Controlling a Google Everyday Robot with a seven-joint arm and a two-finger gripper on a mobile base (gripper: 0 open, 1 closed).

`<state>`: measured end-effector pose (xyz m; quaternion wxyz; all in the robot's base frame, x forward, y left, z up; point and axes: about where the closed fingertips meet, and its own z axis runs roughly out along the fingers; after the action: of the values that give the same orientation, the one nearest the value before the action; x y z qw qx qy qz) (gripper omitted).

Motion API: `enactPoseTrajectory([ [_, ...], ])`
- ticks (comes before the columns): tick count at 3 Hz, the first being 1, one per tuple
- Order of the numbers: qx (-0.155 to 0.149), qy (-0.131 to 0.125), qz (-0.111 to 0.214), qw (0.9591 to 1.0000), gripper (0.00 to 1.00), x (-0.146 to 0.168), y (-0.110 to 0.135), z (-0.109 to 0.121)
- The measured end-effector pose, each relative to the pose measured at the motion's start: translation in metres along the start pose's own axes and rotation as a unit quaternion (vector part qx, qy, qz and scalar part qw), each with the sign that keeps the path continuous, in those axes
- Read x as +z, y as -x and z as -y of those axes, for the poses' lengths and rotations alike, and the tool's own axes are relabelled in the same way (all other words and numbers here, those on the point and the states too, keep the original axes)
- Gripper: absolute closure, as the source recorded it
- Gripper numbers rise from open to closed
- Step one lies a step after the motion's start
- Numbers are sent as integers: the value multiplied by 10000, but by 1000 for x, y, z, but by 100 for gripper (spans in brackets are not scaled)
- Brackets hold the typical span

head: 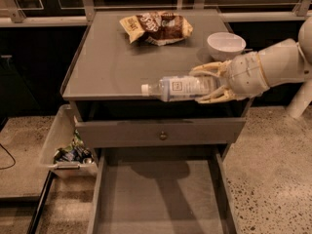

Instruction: Pick blue plastic bottle from middle drawer and place on counter

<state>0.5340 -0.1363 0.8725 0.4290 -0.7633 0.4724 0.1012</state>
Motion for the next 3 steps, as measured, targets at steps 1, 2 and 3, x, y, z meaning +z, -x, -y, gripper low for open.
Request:
enactPoseTrajectory([
  [1,-38,-83,-61,9999,100,-8,5,57],
  [2,-172,-263,-46,9995,100,-17,14,77],
  [3,-166,-258,-47,9995,100,-16,14,77],
])
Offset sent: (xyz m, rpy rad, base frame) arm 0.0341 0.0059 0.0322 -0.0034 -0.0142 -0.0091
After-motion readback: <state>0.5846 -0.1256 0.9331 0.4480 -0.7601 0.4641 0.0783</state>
